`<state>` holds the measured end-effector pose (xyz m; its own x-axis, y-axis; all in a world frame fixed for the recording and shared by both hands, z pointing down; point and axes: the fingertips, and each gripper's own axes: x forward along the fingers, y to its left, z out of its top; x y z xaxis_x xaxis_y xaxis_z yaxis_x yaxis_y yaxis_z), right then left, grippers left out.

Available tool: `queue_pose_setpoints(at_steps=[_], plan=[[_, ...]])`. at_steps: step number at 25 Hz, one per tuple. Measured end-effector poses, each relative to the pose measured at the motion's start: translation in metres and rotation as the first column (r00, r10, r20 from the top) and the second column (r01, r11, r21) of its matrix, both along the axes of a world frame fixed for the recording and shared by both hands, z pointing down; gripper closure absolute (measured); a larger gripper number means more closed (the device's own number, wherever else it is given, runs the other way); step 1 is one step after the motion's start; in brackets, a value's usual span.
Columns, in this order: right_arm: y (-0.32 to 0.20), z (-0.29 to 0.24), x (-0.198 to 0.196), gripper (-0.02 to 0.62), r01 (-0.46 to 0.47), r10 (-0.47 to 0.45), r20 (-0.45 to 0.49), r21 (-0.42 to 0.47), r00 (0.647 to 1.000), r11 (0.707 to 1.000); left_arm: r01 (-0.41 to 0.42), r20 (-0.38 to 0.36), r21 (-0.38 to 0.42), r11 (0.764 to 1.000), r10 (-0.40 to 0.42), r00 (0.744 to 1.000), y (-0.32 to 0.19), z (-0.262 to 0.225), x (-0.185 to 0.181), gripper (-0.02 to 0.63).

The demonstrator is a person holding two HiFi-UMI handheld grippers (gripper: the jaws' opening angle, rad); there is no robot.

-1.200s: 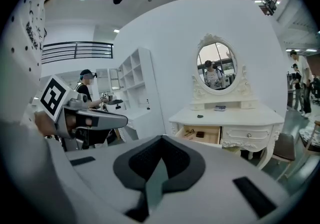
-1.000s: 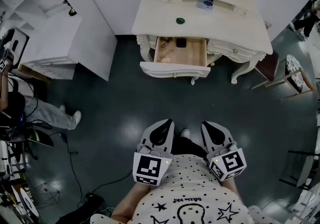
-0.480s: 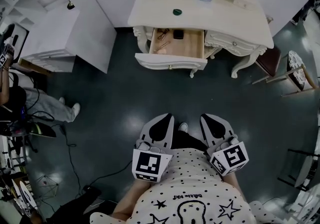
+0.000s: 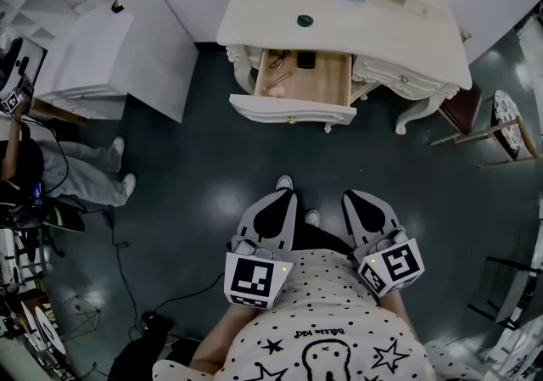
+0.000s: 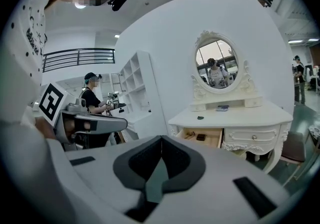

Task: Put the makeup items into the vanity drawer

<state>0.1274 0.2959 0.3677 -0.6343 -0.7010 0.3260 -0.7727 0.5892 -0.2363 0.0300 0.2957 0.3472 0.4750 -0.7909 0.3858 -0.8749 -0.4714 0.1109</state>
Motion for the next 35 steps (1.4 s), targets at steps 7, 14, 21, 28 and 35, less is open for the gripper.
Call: queue_pose_setpoints(at_steps=[7, 14, 21, 28, 35], plan=[[-0.074, -0.008, -0.025, 0.586, -0.069, 0.069, 0.002, 0.007, 0.998, 0.998, -0.02, -0.002, 0.054, 0.998, 0.02, 1.0, -0.077, -0.016, -0.033, 0.611], [-0.125, -0.011, -0.066, 0.586, -0.112, 0.112, -0.001, -0.003, 0.994, 0.994, -0.07, 0.001, 0.038, 0.997, 0.07, 0.998, -0.138, -0.017, -0.073, 0.611], [-0.15, 0.0, -0.079, 0.586, -0.145, 0.145, -0.003, -0.042, 0.989, 0.988, -0.085, -0.014, 0.009, 0.996, 0.085, 0.996, -0.167, -0.005, -0.089, 0.611], [-0.17, 0.005, -0.085, 0.586, -0.118, 0.117, -0.022, -0.077, 0.993, 0.99, -0.037, -0.043, -0.037, 0.999, 0.035, 0.998, -0.186, 0.004, -0.101, 0.611], [-0.211, 0.008, -0.08, 0.586, -0.048, 0.047, -0.023, -0.074, 0.999, 0.996, 0.042, -0.045, -0.032, 0.999, -0.043, 0.998, -0.219, 0.008, -0.098, 0.611]])
